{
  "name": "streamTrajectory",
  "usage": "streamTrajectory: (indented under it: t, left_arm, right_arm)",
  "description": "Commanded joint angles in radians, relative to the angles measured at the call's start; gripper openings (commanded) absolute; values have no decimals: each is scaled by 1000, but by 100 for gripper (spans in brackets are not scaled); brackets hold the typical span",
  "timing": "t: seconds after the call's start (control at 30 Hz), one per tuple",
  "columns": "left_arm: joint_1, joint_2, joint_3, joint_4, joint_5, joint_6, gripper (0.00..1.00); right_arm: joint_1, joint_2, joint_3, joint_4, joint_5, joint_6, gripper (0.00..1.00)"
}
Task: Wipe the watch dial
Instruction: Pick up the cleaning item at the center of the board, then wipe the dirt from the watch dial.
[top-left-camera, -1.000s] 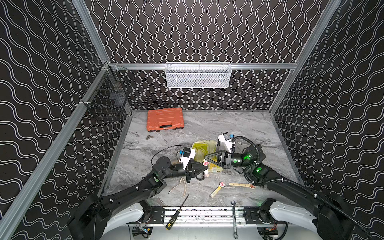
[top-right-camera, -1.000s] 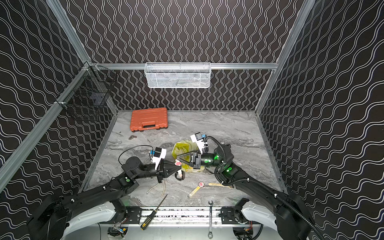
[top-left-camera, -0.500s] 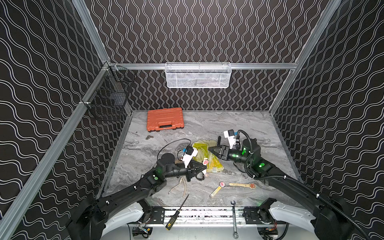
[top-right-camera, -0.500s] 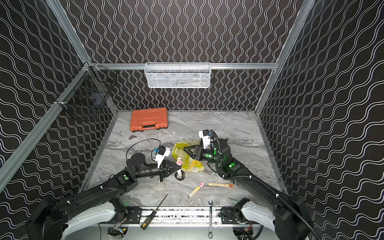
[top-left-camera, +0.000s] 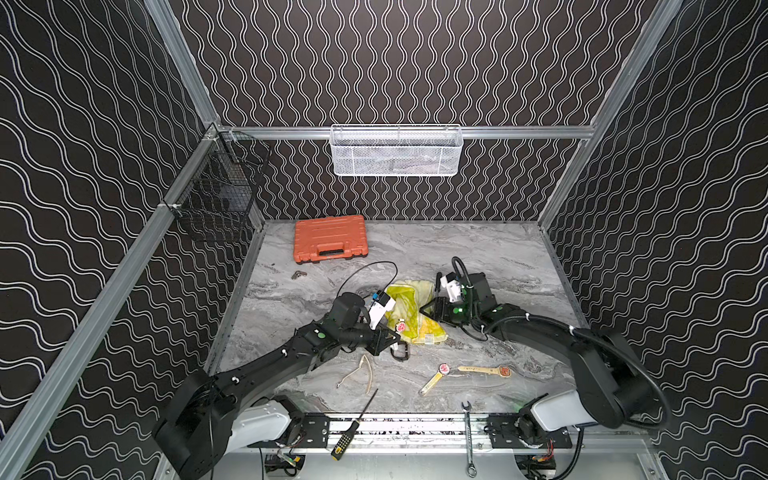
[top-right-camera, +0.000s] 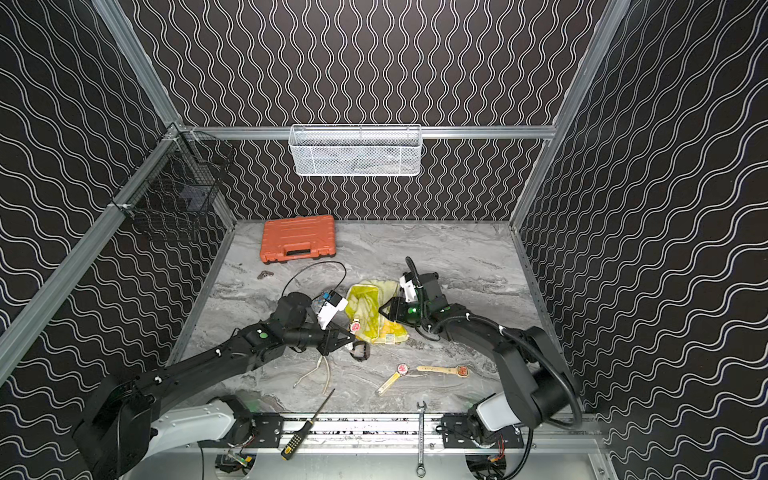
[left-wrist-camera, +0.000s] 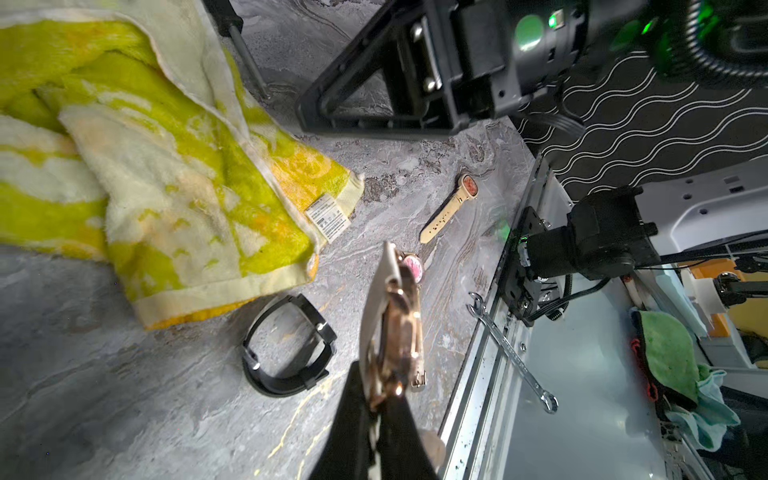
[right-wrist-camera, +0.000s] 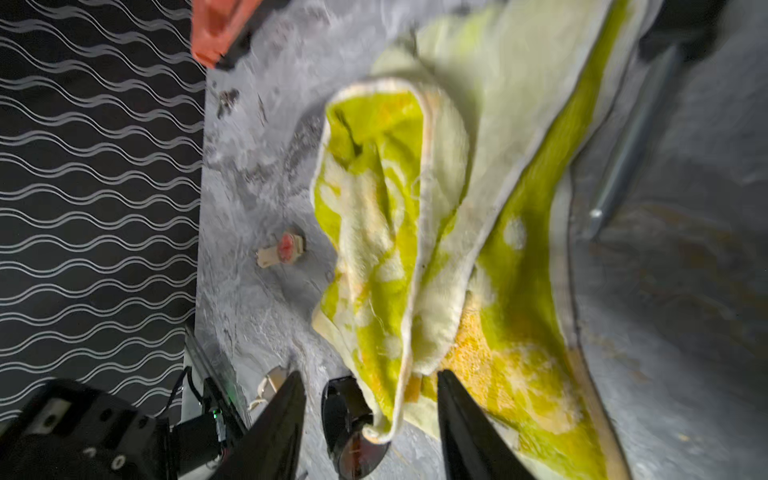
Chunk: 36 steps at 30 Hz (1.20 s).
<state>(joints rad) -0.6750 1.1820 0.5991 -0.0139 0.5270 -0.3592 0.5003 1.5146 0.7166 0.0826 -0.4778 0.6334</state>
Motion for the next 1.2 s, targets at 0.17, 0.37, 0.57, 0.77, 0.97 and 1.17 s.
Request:
streamTrajectory:
  t: [0.17,0.37,0.57,0.77,0.97,1.17]
  left_arm:
    - [78,45,-18,24,11,17,0]
    - [86,67,-22,69,22,6,0]
    - [86,116,-28,139,63,2,0]
    - [87,282,2,290,121,-53,0]
    - [86,490,85,379,196,-80,0]
    - [86,623,151,376,179,-67,0]
  right_arm:
    - [77,126,4,110,-143,43,53]
    - [90,201,1,199,-152,73,22]
    - [70,61,-19,158,-136,27,0]
    - [-22,-89,-33,-35,-86,-89,0]
    - [-56,-115,-20,-97,-174,-191,0]
    - [-58,-56,37,-142,-246,-315,0]
